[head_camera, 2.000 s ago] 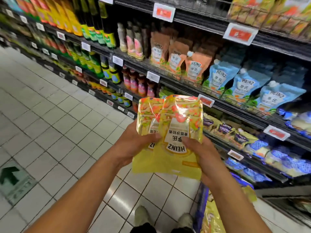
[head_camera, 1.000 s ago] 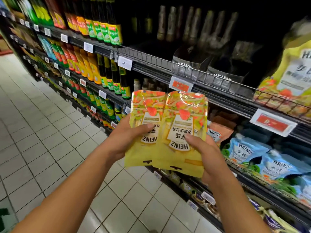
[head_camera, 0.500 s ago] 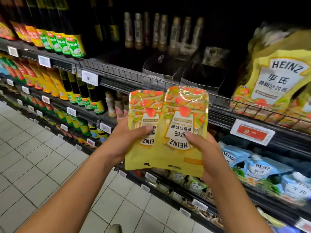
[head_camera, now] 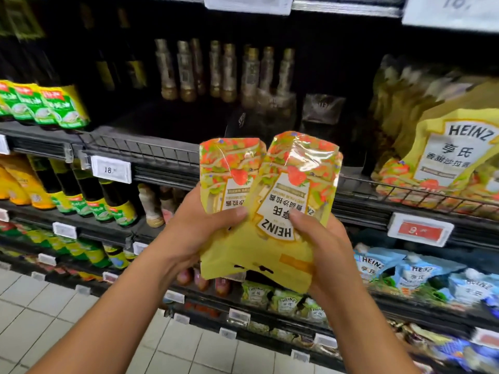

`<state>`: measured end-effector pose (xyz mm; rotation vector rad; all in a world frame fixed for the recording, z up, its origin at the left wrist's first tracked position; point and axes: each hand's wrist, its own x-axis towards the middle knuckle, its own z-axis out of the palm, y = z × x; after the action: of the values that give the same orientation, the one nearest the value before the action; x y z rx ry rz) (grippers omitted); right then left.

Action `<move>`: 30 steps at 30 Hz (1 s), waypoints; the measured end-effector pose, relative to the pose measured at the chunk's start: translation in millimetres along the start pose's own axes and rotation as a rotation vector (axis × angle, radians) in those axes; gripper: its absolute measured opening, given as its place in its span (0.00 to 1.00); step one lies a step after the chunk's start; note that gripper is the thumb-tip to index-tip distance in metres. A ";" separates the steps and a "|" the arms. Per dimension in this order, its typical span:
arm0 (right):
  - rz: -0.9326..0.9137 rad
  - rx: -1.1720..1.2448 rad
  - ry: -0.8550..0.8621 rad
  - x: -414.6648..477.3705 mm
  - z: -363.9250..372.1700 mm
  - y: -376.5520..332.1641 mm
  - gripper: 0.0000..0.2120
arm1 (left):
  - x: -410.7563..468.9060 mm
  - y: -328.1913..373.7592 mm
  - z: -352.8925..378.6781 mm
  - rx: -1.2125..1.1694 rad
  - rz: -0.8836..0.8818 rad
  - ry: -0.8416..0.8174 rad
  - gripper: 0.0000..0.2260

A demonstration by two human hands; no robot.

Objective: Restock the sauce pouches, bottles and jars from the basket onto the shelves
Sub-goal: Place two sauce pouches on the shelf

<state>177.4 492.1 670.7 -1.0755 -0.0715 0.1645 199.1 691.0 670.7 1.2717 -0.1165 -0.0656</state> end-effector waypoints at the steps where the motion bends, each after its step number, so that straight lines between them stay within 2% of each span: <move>1: -0.017 0.017 0.005 1.5 7.9 3.4 0.16 | 2.4 2.7 -4.9 0.021 0.008 -0.009 0.33; 4: -0.064 0.021 0.032 3.2 26.9 12.6 0.14 | 6.9 9.5 -17.7 0.091 0.028 -0.044 0.35; 9: -0.137 -0.069 0.050 -0.1 39.8 20.8 0.16 | 10.3 20.9 -35.2 0.111 0.024 -0.131 0.30; 12: -0.166 -0.119 0.068 -4.9 34.3 14.6 0.21 | 14.1 30.1 -41.8 0.179 -0.015 -0.187 0.29; 16: -0.238 -0.177 0.152 -8.5 17.5 -18.0 0.34 | 20.2 45.2 -44.1 0.227 -0.098 -0.317 0.27; 18: -0.288 -0.319 0.205 -10.1 11.9 -39.3 0.40 | 23.5 53.4 -44.6 0.250 -0.146 -0.386 0.27; 19: -0.334 -0.424 0.198 -10.8 10.2 -49.7 0.38 | 25.5 57.6 -45.3 0.248 -0.167 -0.429 0.27; 21: -0.430 -0.705 0.119 -13.4 9.3 -68.7 0.33 | 30.0 66.3 -46.0 0.254 -0.201 -0.538 0.27; 24: -0.472 -1.129 -0.035 -15.8 17.4 -87.9 0.29 | 40.3 79.4 -46.6 0.443 -0.169 -0.670 0.26; 27: -0.441 -1.367 -0.092 -13.7 31.3 -90.2 0.38 | 47.9 93.4 -40.2 0.633 -0.172 -0.792 0.28; 30: -0.353 -1.434 -0.146 -8.8 49.5 -83.5 0.49 | 49.5 106.9 -26.8 0.865 -0.195 -0.857 0.33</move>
<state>170.2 494.8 767.8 -2.4469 -0.5690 -0.1802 249.9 742.3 767.6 2.0393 -0.8265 -0.8008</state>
